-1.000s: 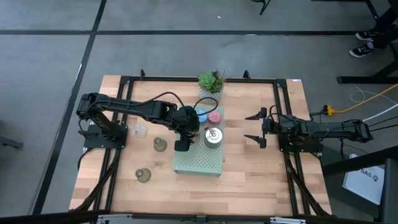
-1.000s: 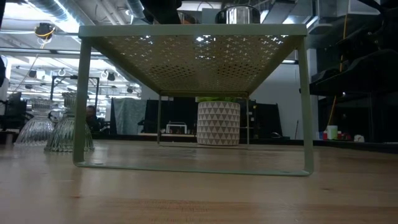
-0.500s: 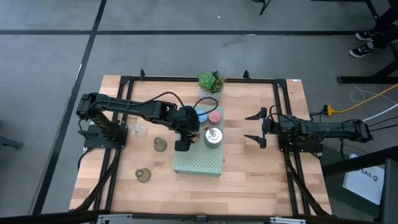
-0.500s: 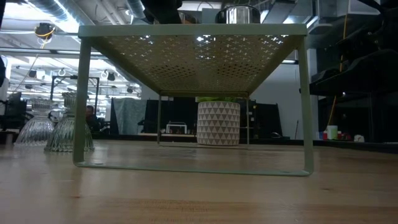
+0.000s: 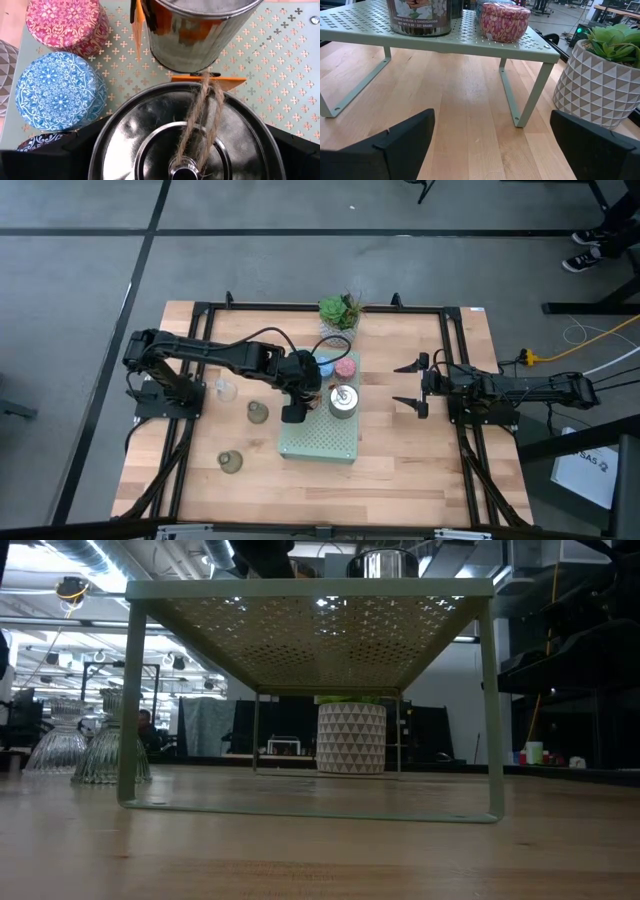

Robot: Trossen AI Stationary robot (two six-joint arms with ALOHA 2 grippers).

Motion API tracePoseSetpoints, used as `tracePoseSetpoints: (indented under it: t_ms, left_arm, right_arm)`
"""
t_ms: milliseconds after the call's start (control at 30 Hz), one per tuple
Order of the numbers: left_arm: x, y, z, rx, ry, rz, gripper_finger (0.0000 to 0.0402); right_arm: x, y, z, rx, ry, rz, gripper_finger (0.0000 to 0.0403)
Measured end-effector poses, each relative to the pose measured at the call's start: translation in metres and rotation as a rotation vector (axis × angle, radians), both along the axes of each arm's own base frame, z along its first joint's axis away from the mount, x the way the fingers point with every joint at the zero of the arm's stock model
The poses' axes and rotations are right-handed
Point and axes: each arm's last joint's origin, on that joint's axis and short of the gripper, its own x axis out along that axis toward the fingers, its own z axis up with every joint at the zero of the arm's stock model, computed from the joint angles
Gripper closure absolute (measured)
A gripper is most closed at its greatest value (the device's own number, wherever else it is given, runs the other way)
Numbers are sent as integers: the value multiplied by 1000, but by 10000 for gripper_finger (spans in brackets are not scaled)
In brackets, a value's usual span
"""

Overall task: Pick & Place candle stick holders
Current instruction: Put the silver scented candle on the shelf

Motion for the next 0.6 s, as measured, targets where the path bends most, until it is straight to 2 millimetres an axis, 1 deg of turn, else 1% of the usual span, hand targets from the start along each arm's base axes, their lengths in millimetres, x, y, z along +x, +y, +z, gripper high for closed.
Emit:
tracePoseSetpoints:
  t_ms: [233, 600]
  left_arm:
    - [0, 0, 0, 19, -3, -29, 4]
    - [1, 0, 5, 24, -44, -36, 2]
  right_arm:
    - [0, 0, 0, 0, 0, 0, 4]
    - [0, 0, 0, 0, 0, 0, 4]
